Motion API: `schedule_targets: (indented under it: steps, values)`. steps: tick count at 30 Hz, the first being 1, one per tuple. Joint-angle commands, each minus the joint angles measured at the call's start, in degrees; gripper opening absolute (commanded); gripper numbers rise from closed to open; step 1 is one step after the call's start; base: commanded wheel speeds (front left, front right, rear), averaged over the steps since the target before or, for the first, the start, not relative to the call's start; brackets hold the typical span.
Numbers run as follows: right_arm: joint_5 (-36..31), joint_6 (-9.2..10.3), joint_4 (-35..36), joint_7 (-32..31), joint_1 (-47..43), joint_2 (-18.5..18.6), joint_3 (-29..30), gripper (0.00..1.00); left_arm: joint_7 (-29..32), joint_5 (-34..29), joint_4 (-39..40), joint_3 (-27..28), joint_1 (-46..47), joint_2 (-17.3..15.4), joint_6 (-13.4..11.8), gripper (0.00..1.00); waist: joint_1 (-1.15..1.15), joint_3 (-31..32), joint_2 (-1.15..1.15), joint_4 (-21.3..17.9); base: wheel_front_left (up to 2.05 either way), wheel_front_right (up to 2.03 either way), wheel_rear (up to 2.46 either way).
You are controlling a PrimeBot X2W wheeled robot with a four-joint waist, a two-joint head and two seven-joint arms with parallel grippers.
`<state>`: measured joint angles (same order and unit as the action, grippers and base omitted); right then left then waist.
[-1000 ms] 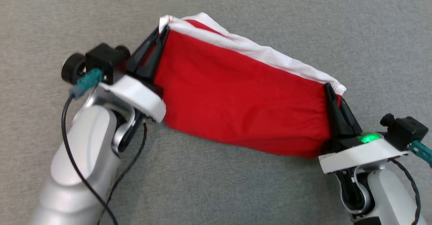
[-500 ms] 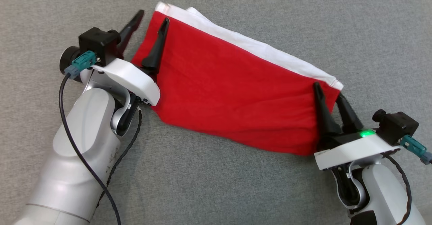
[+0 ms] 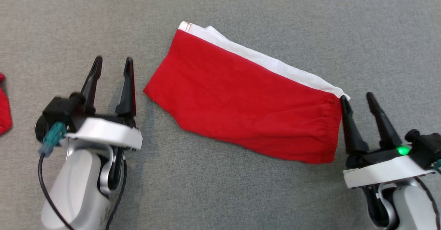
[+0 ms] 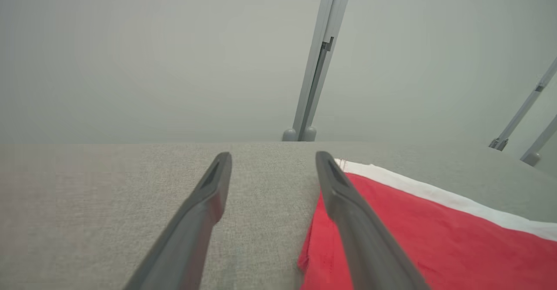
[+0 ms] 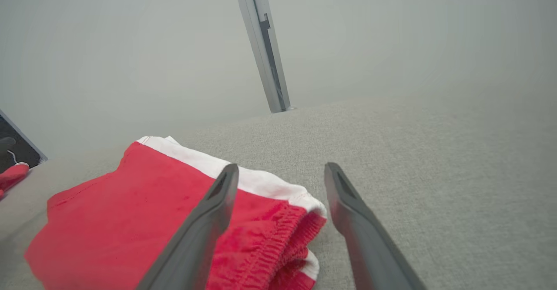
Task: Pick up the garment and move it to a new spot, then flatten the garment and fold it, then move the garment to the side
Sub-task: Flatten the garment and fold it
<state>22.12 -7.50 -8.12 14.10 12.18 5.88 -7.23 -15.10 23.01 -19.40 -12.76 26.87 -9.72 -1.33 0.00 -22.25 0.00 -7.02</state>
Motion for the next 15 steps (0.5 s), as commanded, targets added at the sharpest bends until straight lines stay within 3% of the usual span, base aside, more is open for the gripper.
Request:
schedule_targets:
  steps: [1, 15]
  values:
    - [-0.8, 0.01, 1.1, -0.4, -0.9, 0.7, 1.3, 1.0, -0.1, -0.7, 1.8, 1.0, -2.5, -0.3, -0.8, 1.0, 0.0, 1.4, 0.0, 0.9, 0.0, 0.0, 0.0]
    - [-6.3, 0.01, 6.3, -4.9, -4.8, 2.0, 8.6, 1.0, 0.3, -3.9, 8.2, 0.8, -14.9, -1.5, -4.2, 1.0, 0.0, 6.3, 0.0, 3.1, 0.0, 0.0, 0.0]
